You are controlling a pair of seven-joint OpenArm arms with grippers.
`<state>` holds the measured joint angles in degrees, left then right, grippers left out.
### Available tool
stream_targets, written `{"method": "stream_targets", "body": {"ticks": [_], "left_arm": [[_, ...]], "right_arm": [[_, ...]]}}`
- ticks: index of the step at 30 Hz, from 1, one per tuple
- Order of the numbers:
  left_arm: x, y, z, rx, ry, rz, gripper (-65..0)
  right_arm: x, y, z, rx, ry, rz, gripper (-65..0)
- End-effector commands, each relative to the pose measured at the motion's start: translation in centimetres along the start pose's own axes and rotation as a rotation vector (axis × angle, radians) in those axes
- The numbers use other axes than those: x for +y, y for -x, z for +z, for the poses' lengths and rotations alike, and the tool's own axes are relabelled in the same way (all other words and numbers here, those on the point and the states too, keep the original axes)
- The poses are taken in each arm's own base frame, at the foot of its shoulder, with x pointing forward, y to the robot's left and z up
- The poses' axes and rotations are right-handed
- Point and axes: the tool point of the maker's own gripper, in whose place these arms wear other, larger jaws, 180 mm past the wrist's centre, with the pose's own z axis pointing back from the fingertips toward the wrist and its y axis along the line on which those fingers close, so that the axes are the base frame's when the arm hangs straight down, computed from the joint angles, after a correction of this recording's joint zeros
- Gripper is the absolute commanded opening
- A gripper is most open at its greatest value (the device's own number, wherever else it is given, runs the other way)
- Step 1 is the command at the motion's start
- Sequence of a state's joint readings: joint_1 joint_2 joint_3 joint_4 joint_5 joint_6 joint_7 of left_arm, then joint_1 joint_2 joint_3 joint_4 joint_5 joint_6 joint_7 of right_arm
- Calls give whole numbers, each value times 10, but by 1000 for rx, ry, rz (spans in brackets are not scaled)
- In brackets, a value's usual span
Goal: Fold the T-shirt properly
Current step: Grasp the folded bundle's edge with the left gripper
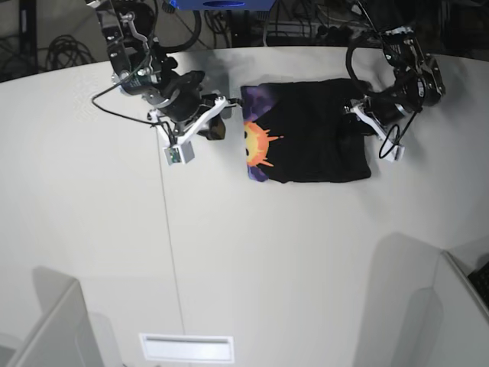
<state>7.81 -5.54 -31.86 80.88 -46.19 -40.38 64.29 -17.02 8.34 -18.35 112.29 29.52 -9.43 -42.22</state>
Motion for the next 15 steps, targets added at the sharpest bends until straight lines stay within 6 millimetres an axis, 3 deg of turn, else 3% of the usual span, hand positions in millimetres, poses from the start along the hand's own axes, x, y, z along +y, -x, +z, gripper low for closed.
{"method": "stream_targets", "body": {"ticks": [1, 6, 15], "left_arm": [[6, 2, 4, 50, -31, -45, -650], [10, -4, 7, 144, -37, -179, -650], [8, -28, 2, 127, -45, -198, -650]], "right_arm": [[5, -12, 3, -42, -18, 12, -650], [-26, -7, 12, -45, 61, -43, -650], [-82, 5, 33, -53, 210, -141, -650]]}}
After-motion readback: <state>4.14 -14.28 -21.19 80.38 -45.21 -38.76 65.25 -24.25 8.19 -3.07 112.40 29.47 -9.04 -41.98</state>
